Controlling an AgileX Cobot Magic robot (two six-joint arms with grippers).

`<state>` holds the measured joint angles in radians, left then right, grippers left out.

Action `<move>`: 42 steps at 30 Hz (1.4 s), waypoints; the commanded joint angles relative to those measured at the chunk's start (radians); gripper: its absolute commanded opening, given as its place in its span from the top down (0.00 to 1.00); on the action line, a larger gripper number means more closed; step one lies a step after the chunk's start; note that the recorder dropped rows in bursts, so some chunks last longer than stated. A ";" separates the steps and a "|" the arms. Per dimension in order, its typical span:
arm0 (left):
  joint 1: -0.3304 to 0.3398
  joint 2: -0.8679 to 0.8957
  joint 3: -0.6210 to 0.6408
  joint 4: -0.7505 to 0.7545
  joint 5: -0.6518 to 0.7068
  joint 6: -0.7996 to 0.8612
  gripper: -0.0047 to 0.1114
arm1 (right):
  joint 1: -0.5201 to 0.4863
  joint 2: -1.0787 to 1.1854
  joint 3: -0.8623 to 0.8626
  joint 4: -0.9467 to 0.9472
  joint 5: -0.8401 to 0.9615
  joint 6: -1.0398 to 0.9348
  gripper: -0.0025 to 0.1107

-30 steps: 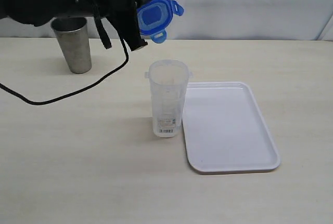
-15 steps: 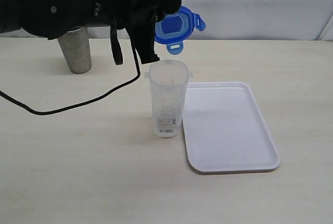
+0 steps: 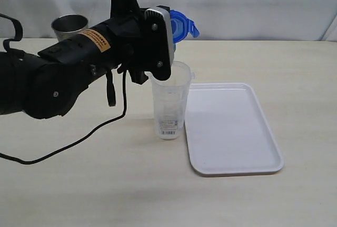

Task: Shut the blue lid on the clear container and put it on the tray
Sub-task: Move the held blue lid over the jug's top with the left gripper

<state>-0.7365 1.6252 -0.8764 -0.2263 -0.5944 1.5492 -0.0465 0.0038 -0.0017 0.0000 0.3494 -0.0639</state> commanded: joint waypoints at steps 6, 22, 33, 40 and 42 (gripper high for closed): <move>-0.009 0.002 0.004 -0.020 -0.031 -0.018 0.96 | 0.002 -0.004 0.002 0.000 -0.003 0.000 0.94; -0.009 0.134 0.004 -0.045 -0.227 -0.062 0.96 | 0.002 -0.004 0.002 0.000 -0.003 0.000 0.94; -0.070 0.134 0.004 -0.064 -0.219 -0.050 0.96 | 0.002 -0.004 0.002 0.000 -0.003 0.000 0.94; -0.079 0.134 0.004 -0.124 -0.219 0.004 0.96 | 0.002 -0.004 0.002 0.000 -0.003 0.000 0.94; -0.079 0.134 0.004 -0.150 -0.219 0.018 0.96 | 0.002 -0.004 0.002 0.000 -0.003 0.000 0.94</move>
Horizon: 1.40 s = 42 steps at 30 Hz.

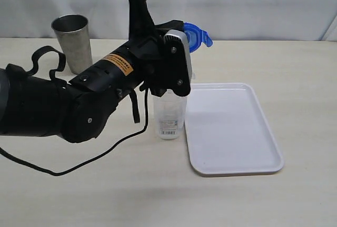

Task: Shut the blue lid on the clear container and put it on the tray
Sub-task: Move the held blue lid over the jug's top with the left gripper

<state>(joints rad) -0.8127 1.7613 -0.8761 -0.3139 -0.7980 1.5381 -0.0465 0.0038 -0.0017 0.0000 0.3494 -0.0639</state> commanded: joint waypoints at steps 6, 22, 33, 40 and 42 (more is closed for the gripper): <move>-0.002 -0.002 0.004 -0.056 -0.016 0.030 0.96 | 0.002 -0.004 0.002 0.000 -0.003 0.000 0.94; -0.002 -0.002 0.004 -0.039 0.050 0.041 0.96 | 0.002 -0.004 0.002 0.000 -0.003 0.000 0.94; -0.002 -0.002 0.004 -0.039 0.000 0.107 0.96 | 0.002 -0.004 0.002 0.000 -0.003 0.000 0.94; -0.002 -0.002 0.004 -0.039 -0.007 0.114 0.96 | 0.002 -0.004 0.002 0.000 -0.003 0.000 0.94; -0.008 -0.002 0.004 -0.039 -0.007 0.114 0.96 | 0.002 -0.004 0.002 0.000 -0.003 0.000 0.94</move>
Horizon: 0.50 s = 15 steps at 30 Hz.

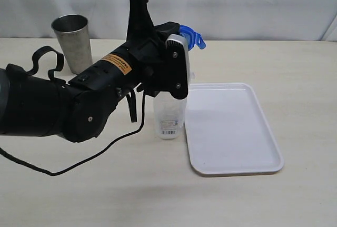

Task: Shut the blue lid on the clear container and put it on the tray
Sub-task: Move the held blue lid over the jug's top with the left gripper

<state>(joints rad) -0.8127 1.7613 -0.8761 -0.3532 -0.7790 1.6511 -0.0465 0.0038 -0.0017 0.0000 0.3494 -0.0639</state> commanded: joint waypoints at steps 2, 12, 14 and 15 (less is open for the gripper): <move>-0.017 -0.002 0.004 -0.003 -0.028 0.006 0.96 | 0.002 -0.004 0.002 0.000 -0.003 0.000 0.94; -0.042 -0.002 0.004 -0.025 -0.053 0.095 0.96 | 0.002 -0.004 0.002 0.000 -0.003 0.000 0.94; -0.042 -0.002 0.004 -0.027 -0.041 0.100 0.96 | 0.002 -0.004 0.002 0.000 -0.003 0.000 0.94; -0.042 -0.002 0.004 -0.027 -0.041 0.100 0.96 | 0.002 -0.004 0.002 0.000 -0.003 0.000 0.94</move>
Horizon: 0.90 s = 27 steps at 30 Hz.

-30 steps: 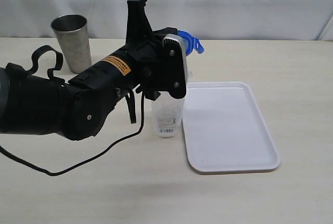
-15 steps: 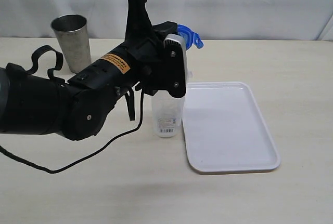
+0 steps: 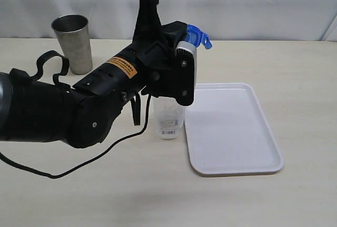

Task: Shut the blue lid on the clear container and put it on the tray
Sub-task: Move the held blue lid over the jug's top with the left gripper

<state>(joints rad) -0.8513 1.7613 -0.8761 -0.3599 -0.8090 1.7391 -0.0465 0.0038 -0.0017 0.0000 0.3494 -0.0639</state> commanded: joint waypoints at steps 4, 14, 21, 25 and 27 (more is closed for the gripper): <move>-0.023 -0.002 0.004 -0.031 -0.013 0.014 0.96 | 0.002 -0.004 0.002 0.000 -0.003 0.000 0.94; -0.044 -0.002 0.004 -0.089 -0.015 0.038 0.96 | 0.002 -0.004 0.002 0.000 -0.003 0.000 0.94; -0.060 -0.002 0.004 -0.108 -0.030 0.048 0.96 | 0.002 -0.004 0.002 0.000 -0.003 0.000 0.94; -0.080 -0.002 0.004 -0.123 -0.045 0.088 0.96 | 0.002 -0.004 0.002 0.000 -0.003 0.000 0.94; -0.080 -0.002 0.004 -0.160 -0.062 0.097 0.96 | 0.002 -0.004 0.002 0.000 -0.003 0.000 0.94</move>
<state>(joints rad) -0.9274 1.7613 -0.8761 -0.4761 -0.8366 1.8270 -0.0465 0.0038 -0.0017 0.0000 0.3494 -0.0639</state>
